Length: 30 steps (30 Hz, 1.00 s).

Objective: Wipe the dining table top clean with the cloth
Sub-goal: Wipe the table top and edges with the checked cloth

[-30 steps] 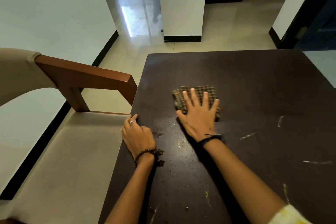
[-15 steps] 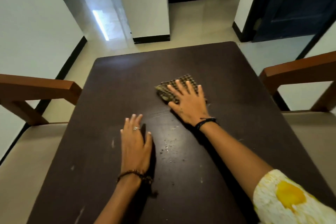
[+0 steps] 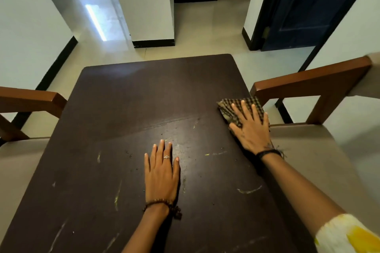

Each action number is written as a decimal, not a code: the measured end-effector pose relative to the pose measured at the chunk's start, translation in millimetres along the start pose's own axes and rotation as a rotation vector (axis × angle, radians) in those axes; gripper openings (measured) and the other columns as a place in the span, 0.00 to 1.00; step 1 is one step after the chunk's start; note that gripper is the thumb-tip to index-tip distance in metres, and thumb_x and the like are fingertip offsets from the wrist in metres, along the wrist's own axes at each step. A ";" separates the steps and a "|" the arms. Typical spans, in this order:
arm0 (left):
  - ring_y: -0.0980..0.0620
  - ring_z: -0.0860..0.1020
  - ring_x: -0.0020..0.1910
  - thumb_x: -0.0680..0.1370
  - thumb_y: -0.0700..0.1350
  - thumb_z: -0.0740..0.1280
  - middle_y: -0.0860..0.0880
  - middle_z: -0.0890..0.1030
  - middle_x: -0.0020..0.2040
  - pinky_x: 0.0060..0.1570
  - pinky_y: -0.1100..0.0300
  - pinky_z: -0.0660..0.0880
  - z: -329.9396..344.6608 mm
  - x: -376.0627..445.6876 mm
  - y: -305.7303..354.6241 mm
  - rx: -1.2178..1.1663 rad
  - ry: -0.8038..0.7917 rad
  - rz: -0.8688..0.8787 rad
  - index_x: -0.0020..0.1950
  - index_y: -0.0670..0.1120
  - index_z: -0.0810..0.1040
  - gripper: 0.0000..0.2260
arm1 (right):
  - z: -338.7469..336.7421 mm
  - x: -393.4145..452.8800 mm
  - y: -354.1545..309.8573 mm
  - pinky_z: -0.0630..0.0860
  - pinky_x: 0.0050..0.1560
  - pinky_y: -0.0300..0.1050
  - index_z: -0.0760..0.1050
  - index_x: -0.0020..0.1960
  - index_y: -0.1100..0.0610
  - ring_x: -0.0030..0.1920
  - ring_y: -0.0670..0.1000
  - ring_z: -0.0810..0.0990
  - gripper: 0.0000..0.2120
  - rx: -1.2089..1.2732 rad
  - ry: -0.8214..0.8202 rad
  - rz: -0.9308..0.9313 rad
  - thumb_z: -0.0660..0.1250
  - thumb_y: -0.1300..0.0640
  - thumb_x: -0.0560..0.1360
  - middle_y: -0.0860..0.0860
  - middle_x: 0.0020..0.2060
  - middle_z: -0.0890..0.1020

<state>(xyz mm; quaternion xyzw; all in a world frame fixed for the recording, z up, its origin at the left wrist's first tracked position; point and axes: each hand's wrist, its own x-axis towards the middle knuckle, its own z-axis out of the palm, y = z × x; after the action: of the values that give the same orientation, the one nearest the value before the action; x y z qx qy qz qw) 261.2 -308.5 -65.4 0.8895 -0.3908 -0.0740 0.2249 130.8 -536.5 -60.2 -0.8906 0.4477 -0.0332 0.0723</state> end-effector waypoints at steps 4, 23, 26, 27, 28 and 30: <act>0.50 0.47 0.74 0.80 0.51 0.49 0.49 0.52 0.76 0.71 0.54 0.38 2.5 1.0 -2.1 0.040 -0.003 0.005 0.74 0.49 0.52 0.22 | 2.5 2.6 4.1 0.44 0.73 0.61 0.45 0.75 0.43 0.76 0.55 0.47 0.29 -0.028 -0.018 0.008 0.50 0.40 0.78 0.49 0.77 0.49; 0.51 0.51 0.72 0.79 0.46 0.57 0.46 0.60 0.73 0.71 0.47 0.43 -60.1 -3.8 -105.0 0.016 -0.003 0.017 0.71 0.46 0.60 0.21 | 0.4 -13.0 -37.0 0.40 0.71 0.67 0.43 0.76 0.47 0.76 0.58 0.43 0.31 0.004 -0.081 0.215 0.52 0.41 0.78 0.50 0.77 0.46; 0.52 0.51 0.72 0.80 0.48 0.55 0.48 0.58 0.73 0.71 0.46 0.43 -63.0 -7.7 -118.0 -0.012 0.013 -0.005 0.72 0.47 0.59 0.20 | 8.2 -12.5 -94.9 0.40 0.70 0.68 0.42 0.76 0.49 0.76 0.58 0.42 0.32 -0.025 -0.090 0.148 0.51 0.41 0.78 0.51 0.77 0.45; 0.52 0.51 0.72 0.81 0.48 0.54 0.48 0.58 0.73 0.71 0.45 0.44 -62.1 -7.6 -118.2 -0.011 0.017 -0.004 0.71 0.47 0.59 0.19 | 11.9 -12.5 -118.5 0.40 0.70 0.68 0.42 0.76 0.49 0.76 0.58 0.42 0.33 -0.036 -0.088 0.112 0.51 0.40 0.78 0.51 0.77 0.44; 0.51 0.52 0.72 0.81 0.47 0.55 0.48 0.58 0.73 0.71 0.46 0.44 -61.5 -7.4 -117.3 -0.011 0.022 -0.008 0.72 0.47 0.59 0.19 | 16.2 -12.2 -142.7 0.40 0.70 0.69 0.42 0.76 0.49 0.76 0.58 0.42 0.33 -0.041 -0.083 0.076 0.51 0.40 0.77 0.51 0.77 0.44; 0.52 0.54 0.72 0.80 0.45 0.56 0.47 0.60 0.73 0.72 0.47 0.44 -61.1 -7.0 -115.0 -0.057 0.043 -0.023 0.72 0.47 0.59 0.20 | 24.5 -12.4 -188.5 0.39 0.70 0.70 0.42 0.76 0.49 0.76 0.59 0.42 0.34 -0.040 -0.074 -0.004 0.51 0.39 0.77 0.51 0.77 0.44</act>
<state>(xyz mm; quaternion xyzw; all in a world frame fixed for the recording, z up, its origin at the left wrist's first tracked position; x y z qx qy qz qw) 351.3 -214.2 -64.1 0.8886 -0.3732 -0.0683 0.2576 275.9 -413.2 -54.4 -0.8935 0.4434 0.0089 0.0710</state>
